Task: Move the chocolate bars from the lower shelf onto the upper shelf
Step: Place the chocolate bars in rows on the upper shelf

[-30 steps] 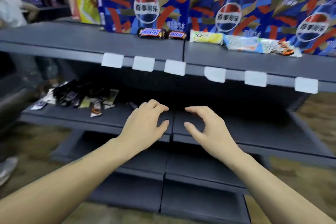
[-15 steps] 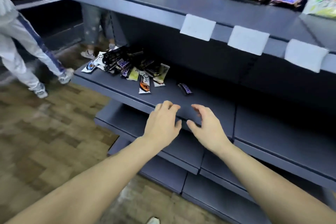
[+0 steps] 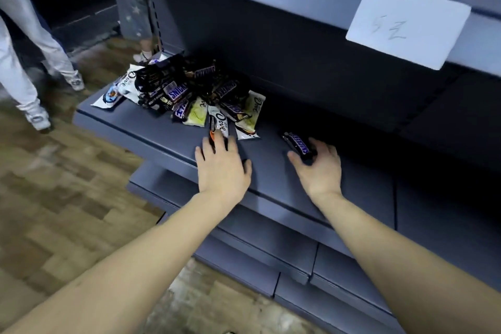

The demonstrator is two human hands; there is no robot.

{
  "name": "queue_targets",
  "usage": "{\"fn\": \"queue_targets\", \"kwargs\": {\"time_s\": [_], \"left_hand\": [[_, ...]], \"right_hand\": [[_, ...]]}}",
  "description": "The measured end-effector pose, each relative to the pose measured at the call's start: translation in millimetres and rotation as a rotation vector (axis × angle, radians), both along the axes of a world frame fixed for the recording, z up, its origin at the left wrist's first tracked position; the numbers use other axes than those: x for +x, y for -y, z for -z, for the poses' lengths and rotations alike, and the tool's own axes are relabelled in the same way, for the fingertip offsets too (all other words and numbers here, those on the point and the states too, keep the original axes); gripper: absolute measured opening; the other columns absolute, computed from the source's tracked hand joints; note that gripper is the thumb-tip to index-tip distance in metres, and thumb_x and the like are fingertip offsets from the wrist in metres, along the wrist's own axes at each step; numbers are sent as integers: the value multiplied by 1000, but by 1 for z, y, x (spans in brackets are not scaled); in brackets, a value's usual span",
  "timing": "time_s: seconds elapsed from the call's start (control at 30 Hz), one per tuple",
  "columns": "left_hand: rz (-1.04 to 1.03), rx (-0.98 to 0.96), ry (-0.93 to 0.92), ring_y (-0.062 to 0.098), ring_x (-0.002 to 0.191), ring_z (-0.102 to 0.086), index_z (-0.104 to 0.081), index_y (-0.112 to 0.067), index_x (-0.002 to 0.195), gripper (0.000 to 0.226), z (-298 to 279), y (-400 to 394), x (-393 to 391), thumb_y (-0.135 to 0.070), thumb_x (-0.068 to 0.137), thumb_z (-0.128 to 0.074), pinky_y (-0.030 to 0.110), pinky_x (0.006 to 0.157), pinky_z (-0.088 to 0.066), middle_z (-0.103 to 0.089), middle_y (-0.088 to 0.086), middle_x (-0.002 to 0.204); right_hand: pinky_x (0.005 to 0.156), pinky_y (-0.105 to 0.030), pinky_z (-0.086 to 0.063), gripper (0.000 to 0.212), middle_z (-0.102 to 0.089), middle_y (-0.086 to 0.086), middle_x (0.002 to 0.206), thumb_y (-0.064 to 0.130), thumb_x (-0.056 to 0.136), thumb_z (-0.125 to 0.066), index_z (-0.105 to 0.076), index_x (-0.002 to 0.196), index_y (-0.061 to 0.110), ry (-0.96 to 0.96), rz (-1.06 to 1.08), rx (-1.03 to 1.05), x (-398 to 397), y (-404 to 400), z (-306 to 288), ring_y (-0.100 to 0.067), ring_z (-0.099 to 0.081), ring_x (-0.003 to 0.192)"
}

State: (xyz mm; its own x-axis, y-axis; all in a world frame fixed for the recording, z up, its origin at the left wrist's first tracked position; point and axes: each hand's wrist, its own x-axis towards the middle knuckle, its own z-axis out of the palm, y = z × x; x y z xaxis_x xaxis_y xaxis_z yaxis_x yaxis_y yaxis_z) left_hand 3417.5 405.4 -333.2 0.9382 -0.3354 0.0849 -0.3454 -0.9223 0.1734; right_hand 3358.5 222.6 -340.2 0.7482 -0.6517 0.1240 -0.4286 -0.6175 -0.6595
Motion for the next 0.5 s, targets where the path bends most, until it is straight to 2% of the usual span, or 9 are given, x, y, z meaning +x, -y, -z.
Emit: {"fn": "queue_targets", "kwargs": {"time_s": [0.1, 0.17, 0.23, 0.4, 0.5], "left_hand": [[42, 30, 77, 36, 118, -39, -39, -13, 140, 56, 0, 3, -14, -44, 93, -39, 47, 101, -34, -39, 15, 137], [64, 38, 113, 34, 107, -43, -44, -15, 137, 52, -3, 7, -24, -42, 92, -40, 44, 91, -37, -44, 13, 125], [93, 45, 116, 33, 104, -44, -44, -16, 137, 50, -3, 14, -34, -40, 93, -40, 42, 88, -38, -44, 13, 121], [138, 56, 113, 29, 103, -45, -43, -17, 139, 49, -2, 28, -49, -34, 94, -42, 39, 87, -39, -44, 11, 116], [169, 60, 101, 28, 105, -45, -42, -18, 140, 49, -6, 32, -55, -36, 94, -42, 37, 87, -39, -44, 11, 118]], "right_hand": [[86, -26, -47, 38, -57, -1, 116, 32, 85, -70, -64, 122, 25, 110, 3, 15, -5, -1, 6, -20, -56, 100], [74, -11, -43, 35, -58, 3, 108, 22, 85, -70, -65, 119, 25, 150, -23, 37, -12, -1, 6, -10, -55, 85], [71, -6, -40, 35, -57, 5, 106, 15, 85, -69, -65, 119, 25, 165, -54, 62, -20, 1, 5, -5, -53, 81], [74, -7, -42, 36, -56, 8, 106, 10, 85, -69, -64, 117, 26, 179, -83, 99, -41, 3, 3, -3, -53, 83], [75, -15, -48, 33, -58, 8, 105, 13, 82, -71, -64, 112, 26, 199, 13, 147, -58, 0, 0, -3, -55, 81]]}}
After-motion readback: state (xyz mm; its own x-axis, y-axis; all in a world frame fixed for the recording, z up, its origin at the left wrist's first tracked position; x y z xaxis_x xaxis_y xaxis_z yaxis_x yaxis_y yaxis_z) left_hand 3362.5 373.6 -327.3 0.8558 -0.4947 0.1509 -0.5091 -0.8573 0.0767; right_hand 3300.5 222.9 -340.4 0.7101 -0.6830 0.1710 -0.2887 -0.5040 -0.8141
